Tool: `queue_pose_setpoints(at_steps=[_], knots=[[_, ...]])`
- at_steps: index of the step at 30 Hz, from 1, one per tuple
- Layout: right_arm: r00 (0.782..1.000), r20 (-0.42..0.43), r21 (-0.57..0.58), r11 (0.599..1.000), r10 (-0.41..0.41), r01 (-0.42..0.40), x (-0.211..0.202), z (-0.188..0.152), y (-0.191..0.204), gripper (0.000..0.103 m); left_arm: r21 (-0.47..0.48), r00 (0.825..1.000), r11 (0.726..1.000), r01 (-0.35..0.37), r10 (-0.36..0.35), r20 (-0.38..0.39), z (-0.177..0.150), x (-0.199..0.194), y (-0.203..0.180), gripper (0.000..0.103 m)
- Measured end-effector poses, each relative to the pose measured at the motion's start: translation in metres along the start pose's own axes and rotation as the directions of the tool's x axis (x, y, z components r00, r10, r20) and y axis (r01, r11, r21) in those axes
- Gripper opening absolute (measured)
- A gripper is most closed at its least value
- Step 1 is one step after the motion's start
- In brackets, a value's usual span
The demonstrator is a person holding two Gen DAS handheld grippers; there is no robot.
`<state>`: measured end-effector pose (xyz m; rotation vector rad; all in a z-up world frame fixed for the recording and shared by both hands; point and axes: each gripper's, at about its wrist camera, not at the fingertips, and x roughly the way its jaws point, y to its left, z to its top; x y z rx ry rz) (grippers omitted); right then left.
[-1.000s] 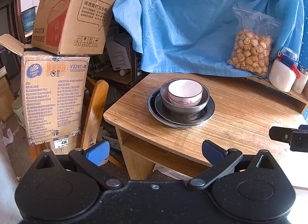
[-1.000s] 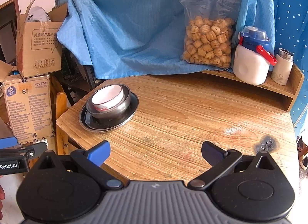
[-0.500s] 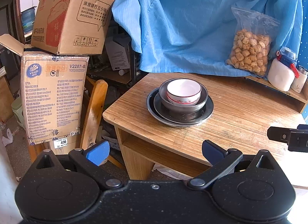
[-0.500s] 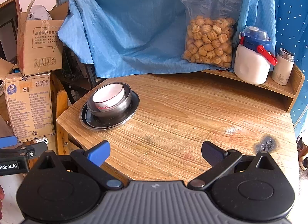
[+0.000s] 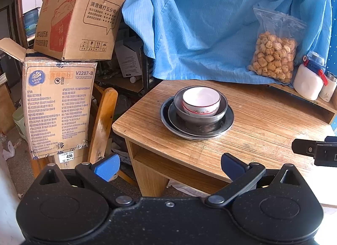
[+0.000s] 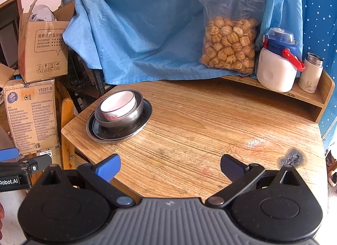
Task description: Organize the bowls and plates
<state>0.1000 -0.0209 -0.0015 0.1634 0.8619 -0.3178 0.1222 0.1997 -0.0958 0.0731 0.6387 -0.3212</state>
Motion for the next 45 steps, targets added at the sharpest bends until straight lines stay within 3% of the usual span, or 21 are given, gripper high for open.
queue_pose_setpoints(at_steps=[45], knots=[[1.0, -0.02, 0.01, 1.0, 0.017, -0.016, 0.0098, 0.0016, -0.0026, 0.103, 0.014, 1.0, 1.0, 0.012, -0.012, -0.007, 0.004, 0.0083, -0.0017, 0.102]])
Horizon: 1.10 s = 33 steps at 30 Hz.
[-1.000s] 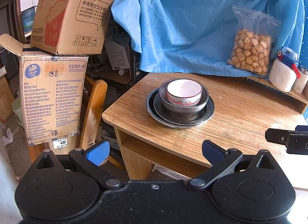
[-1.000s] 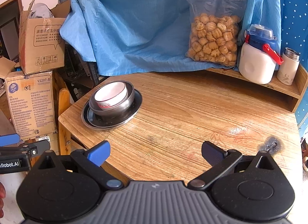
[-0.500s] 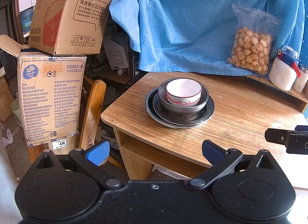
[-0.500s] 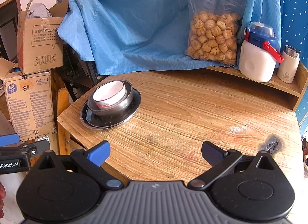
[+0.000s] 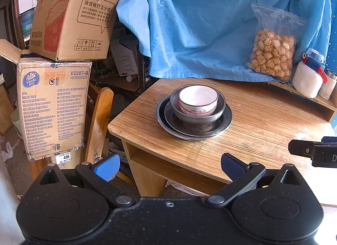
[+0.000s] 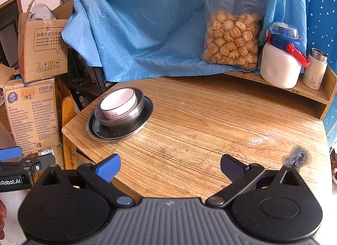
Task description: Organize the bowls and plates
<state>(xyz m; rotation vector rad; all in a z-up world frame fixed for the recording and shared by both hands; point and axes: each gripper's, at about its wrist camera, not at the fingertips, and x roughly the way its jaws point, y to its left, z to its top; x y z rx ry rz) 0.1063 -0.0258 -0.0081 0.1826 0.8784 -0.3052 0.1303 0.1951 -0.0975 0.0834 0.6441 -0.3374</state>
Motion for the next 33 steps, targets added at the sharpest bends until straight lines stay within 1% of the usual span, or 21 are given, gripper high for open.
queue_pose_setpoints(at_steps=[12, 33], knots=[[1.0, -0.006, 0.006, 1.0, 0.0, 0.0, 0.0012, -0.0015, 0.0005, 0.103, -0.032, 1.0, 0.999, -0.025, 0.025, -0.002, 0.0001, -0.0012, 0.0044, 0.102], [1.0, -0.013, 0.013, 1.0, -0.015, 0.015, 0.0039, -0.0009, 0.0055, 0.103, -0.021, 1.0, 1.0, -0.009, 0.009, -0.006, 0.0029, 0.0046, 0.0087, 0.102]])
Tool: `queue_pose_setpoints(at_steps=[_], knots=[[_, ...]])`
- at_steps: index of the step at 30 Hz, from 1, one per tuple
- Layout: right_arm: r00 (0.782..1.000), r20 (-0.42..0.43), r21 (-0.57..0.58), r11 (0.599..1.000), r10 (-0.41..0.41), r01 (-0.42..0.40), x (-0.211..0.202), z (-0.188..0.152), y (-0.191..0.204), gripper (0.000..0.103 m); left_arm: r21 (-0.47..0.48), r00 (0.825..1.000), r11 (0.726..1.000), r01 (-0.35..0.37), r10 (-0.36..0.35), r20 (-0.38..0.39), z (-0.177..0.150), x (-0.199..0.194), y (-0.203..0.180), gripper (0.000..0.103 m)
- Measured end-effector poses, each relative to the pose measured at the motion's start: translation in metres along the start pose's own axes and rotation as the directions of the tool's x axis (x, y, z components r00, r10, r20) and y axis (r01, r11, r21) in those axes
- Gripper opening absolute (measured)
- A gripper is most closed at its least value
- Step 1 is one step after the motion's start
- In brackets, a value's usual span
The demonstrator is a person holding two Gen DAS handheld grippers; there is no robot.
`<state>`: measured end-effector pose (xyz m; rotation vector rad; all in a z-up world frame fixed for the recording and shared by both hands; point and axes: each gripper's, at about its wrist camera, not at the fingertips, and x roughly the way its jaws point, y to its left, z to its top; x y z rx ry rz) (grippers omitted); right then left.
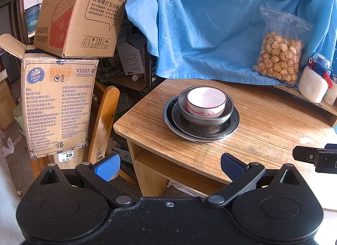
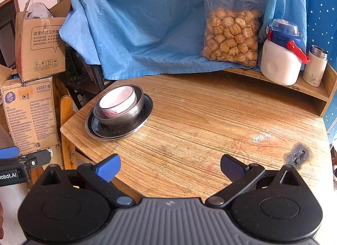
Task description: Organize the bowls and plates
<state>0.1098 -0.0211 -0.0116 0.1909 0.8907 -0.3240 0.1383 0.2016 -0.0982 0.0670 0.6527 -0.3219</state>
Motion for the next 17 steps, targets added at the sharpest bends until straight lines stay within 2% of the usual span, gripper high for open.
queue_pose_setpoints(at_steps=[17], knots=[[1.0, -0.006, 0.019, 0.999, -0.029, 0.029, 0.003, 0.0005, 0.0003, 0.103, 0.024, 0.999, 0.999, 0.031, -0.031, -0.008, 0.0043, 0.0077, 0.0028, 0.102]])
